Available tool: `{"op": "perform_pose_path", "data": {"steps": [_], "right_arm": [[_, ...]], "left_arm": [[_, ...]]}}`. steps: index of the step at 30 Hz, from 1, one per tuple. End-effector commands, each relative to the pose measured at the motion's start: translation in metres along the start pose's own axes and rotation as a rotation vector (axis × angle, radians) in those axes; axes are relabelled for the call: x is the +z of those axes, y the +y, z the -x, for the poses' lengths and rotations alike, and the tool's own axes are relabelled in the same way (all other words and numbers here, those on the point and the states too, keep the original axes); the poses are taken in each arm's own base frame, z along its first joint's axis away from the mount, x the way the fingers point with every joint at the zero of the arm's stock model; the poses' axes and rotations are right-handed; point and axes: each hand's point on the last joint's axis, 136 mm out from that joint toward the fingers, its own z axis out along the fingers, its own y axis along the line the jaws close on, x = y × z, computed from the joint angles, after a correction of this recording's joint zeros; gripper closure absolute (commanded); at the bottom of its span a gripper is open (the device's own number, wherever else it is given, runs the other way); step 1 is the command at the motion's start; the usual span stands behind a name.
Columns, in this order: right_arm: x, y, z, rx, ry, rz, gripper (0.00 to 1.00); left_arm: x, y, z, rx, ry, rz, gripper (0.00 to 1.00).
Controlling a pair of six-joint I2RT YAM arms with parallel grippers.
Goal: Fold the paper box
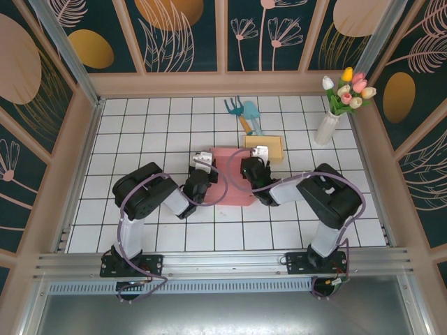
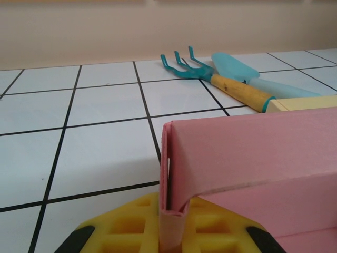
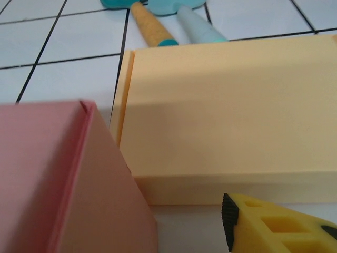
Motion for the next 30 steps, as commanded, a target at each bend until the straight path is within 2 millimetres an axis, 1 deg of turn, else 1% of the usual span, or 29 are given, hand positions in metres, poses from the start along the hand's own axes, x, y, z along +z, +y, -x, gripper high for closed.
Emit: {"op": "perform_pose_path", "data": {"steps": [1, 3, 5, 8, 10, 13, 15, 17, 26, 30], "right_arm": [[0.006, -0.020, -0.031, -0.036, 0.058, -0.029, 0.44], [0.008, -0.019, -0.033, -0.013, 0.057, -0.001, 0.45], [0.010, -0.021, -0.032, -0.011, 0.052, -0.019, 0.45], [0.010, -0.033, -0.027, 0.009, 0.037, -0.087, 0.48], [0.007, -0.051, -0.025, 0.039, 0.027, -0.169, 0.51], [-0.005, -0.089, -0.026, 0.083, 0.011, -0.333, 0.53], [-0.012, -0.107, -0.027, 0.086, 0.010, -0.402, 0.54], [-0.018, -0.118, -0.027, 0.075, 0.008, -0.460, 0.53], [-0.039, -0.145, -0.021, 0.051, -0.006, -0.636, 0.50], [-0.041, -0.143, -0.018, 0.062, -0.015, -0.631, 0.48]], "left_arm": [[0.002, 0.030, -0.010, 0.013, 0.021, 0.129, 0.87], [0.002, 0.030, -0.010, 0.014, 0.021, 0.125, 0.87], [0.002, 0.029, -0.010, 0.015, 0.023, 0.125, 0.87], [0.002, 0.029, -0.011, 0.022, 0.025, 0.127, 0.87], [0.002, 0.030, -0.011, 0.021, 0.027, 0.133, 0.87], [0.004, 0.031, -0.011, 0.026, 0.034, 0.144, 0.87], [0.005, 0.031, -0.012, 0.028, 0.039, 0.150, 0.87], [0.006, 0.032, -0.012, 0.027, 0.039, 0.158, 0.87], [0.009, 0.033, -0.013, 0.029, 0.049, 0.180, 0.88], [0.010, 0.032, -0.013, 0.030, 0.049, 0.183, 0.88]]}}
